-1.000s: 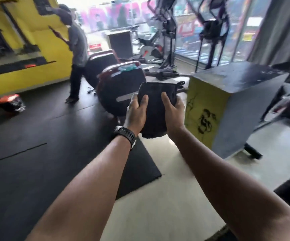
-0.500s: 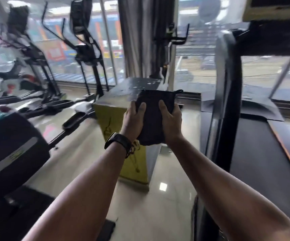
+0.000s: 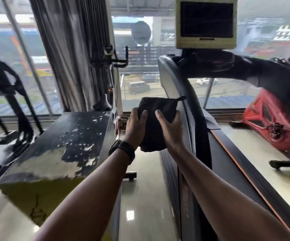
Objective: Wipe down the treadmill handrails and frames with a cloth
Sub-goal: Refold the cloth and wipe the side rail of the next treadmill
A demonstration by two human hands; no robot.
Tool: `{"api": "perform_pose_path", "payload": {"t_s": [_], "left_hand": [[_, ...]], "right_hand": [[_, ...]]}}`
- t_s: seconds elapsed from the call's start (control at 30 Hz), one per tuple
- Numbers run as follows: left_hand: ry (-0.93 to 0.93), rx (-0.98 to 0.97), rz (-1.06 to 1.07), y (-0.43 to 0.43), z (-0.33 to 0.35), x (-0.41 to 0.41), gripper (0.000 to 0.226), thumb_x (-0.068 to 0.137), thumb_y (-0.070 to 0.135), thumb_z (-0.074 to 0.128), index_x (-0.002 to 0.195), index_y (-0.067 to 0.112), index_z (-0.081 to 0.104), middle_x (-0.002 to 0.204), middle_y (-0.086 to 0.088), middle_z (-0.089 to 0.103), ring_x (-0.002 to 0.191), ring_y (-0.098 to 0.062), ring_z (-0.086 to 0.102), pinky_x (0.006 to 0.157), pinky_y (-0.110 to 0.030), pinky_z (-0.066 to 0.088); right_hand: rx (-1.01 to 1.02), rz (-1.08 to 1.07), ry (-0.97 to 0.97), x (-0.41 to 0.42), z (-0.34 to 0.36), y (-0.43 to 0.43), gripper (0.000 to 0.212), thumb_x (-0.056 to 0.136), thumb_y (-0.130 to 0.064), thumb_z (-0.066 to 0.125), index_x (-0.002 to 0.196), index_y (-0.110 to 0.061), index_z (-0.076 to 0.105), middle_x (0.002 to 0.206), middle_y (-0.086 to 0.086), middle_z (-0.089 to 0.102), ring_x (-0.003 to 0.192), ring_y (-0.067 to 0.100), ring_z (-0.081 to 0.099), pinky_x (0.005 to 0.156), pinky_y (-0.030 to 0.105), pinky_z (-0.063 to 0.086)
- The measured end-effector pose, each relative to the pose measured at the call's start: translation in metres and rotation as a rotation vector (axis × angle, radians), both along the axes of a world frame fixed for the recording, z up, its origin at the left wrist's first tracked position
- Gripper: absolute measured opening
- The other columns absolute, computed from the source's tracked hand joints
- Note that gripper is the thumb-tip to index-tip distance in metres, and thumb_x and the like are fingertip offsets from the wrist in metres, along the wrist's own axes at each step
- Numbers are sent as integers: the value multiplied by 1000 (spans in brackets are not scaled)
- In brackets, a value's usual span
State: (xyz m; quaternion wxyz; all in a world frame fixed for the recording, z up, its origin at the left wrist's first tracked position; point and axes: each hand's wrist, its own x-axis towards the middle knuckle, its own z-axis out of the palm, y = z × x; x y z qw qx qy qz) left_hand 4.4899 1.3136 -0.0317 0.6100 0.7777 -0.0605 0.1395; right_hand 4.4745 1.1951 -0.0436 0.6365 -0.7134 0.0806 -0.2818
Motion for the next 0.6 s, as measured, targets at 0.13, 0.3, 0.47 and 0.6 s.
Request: {"api": "perform_pose_path", "payload": {"t_s": [0.13,0.3,0.47,0.6], "left_hand": [[-40,14,-44,-14,4,81,25,102,35,48,108,10,52,96,-1,59,89,-21,54,69,-29,31],[-77,-94,-128,-19,1,206,23,97,40,50,99,17,49,92,-3,61,84,-21,57,84,-50,51],[-77,-82,-162,-23,17,332,22,100,38,47,104,16,52,98,-5,63,96,-29,60,88,-56,50],[-109,-73,-176,-35,22,426,24,100,36,48,102,12,52,99,-8,63,97,-33,59,86,-58,49]], "right_hand": [[-70,-55,-25,73,3,-12,44,83,-38,82,115,-25,54,101,-14,64,97,10,64,83,23,48],[-153,-97,-58,184,15,-16,46,87,-36,78,120,-13,55,106,-7,62,96,12,59,76,16,43],[-215,-144,-80,302,35,-18,46,88,-37,77,119,-12,55,106,-7,61,96,12,59,66,-1,37],[-268,-238,-86,390,44,-25,48,88,-39,76,117,-8,54,113,6,69,107,28,64,85,31,48]]}}
